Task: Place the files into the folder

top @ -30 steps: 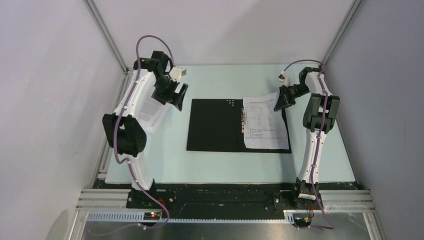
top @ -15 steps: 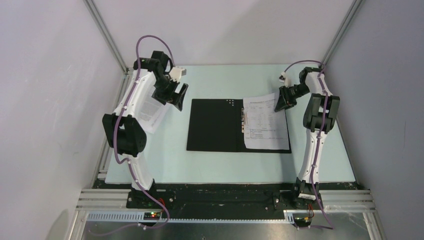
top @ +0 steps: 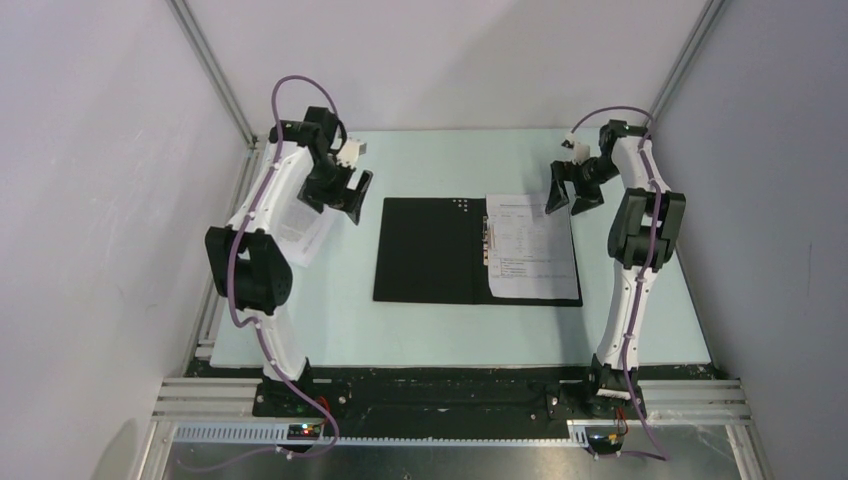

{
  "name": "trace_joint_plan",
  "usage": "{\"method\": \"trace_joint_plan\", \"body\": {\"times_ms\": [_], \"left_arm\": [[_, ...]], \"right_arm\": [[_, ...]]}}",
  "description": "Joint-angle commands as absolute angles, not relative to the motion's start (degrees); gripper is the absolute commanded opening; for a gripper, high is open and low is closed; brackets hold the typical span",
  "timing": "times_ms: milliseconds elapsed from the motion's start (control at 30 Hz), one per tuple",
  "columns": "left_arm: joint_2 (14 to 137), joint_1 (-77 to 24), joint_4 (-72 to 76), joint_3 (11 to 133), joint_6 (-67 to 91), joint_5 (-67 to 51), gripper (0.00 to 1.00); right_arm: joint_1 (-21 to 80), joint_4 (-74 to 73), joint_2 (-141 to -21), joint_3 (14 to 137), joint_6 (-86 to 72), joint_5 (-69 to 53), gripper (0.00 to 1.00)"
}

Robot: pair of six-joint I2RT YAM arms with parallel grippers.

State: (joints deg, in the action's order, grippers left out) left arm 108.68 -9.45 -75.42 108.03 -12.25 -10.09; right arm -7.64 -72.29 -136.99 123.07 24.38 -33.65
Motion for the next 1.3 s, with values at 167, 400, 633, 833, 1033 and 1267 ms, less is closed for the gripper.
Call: {"method": "trace_joint_plan", "body": {"times_ms": [167, 400, 633, 833, 1033, 1267], "left_arm": [[97.96, -5.53, -70.04, 103.03, -2.57, 13.83, 1.00], [95.78, 3.44, -67.68, 95.48, 5.23, 15.54, 1.00], [100.14, 9.46, -67.30, 95.45, 10.70, 11.06, 1.00], [106.62, 12.70, -64.66, 95.44, 12.35, 1.27, 1.00], [105.59, 15.67, -64.47, 87.93, 16.23, -7.20, 0.98], [99.54, 17.22, -55.78, 74.41, 28.11, -12.67, 0.99]], "right_arm": [[-9.61, -66.54, -126.45, 123.17, 19.80, -19.23, 0.99], [-0.69, -62.53, -119.66, 123.92, 20.78, -26.16, 0.99], [13.55, -46.71, -118.17, 119.52, 5.72, -38.30, 0.97], [22.20, -40.27, -125.41, 122.48, -4.35, -45.10, 0.95], [27.36, -34.95, -130.00, 122.02, -11.43, -48.21, 0.95], [31.10, -35.12, -134.14, 125.52, -11.82, -47.79, 0.95]]}}
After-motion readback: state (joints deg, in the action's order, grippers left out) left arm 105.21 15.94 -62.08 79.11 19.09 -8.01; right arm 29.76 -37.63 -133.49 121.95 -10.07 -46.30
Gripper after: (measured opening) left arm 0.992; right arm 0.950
